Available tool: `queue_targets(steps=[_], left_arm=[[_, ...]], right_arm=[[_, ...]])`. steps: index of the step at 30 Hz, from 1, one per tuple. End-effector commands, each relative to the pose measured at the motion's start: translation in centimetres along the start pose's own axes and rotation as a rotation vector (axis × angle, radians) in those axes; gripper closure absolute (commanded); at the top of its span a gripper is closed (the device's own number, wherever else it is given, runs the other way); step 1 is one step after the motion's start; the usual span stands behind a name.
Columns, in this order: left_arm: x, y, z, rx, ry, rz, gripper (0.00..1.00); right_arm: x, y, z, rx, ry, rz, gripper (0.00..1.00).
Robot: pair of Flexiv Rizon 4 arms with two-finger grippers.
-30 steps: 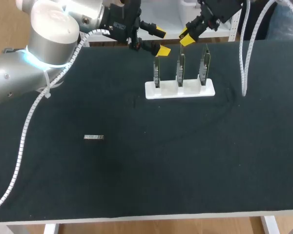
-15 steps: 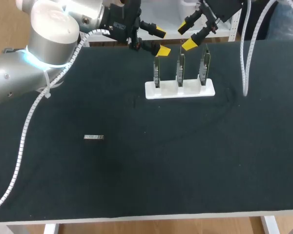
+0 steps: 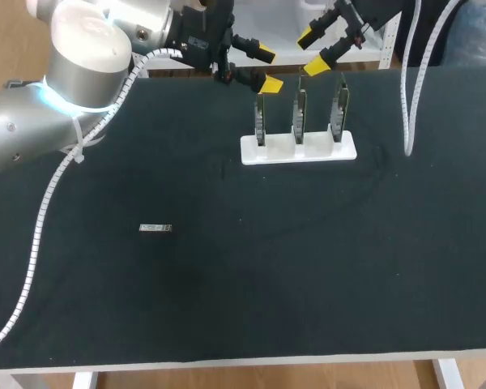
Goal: Pick up the optical module with the left hand, and insert it into the network port with the right hand.
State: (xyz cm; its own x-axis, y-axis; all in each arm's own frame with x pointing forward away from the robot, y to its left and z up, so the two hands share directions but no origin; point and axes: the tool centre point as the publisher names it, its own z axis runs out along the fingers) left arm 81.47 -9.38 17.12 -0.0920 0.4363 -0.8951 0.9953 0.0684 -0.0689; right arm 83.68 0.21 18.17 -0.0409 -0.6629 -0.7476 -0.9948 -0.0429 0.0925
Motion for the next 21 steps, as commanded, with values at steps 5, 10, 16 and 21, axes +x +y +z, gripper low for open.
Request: queue_targets(steps=[5,10,16,21], left_arm=[[-0.11,0.14,0.04,0.002,0.005,-0.002,0.0],[-0.11,0.14,0.04,0.002,0.005,-0.002,0.0],[-0.11,0.14,0.04,0.002,0.005,-0.002,0.0],[-0.11,0.14,0.04,0.002,0.005,-0.002,0.0]], right_arm=[[-0.37,-0.58,-0.5,-0.574,0.001,-0.025,1.0],[-0.51,-0.42,-0.52,-0.572,0.0,-0.037,1.0],[-0.52,-0.2,-0.53,-0.562,-0.005,-0.04,1.0],[-0.5,0.07,-0.41,-0.561,-0.008,-0.042,1.0]])
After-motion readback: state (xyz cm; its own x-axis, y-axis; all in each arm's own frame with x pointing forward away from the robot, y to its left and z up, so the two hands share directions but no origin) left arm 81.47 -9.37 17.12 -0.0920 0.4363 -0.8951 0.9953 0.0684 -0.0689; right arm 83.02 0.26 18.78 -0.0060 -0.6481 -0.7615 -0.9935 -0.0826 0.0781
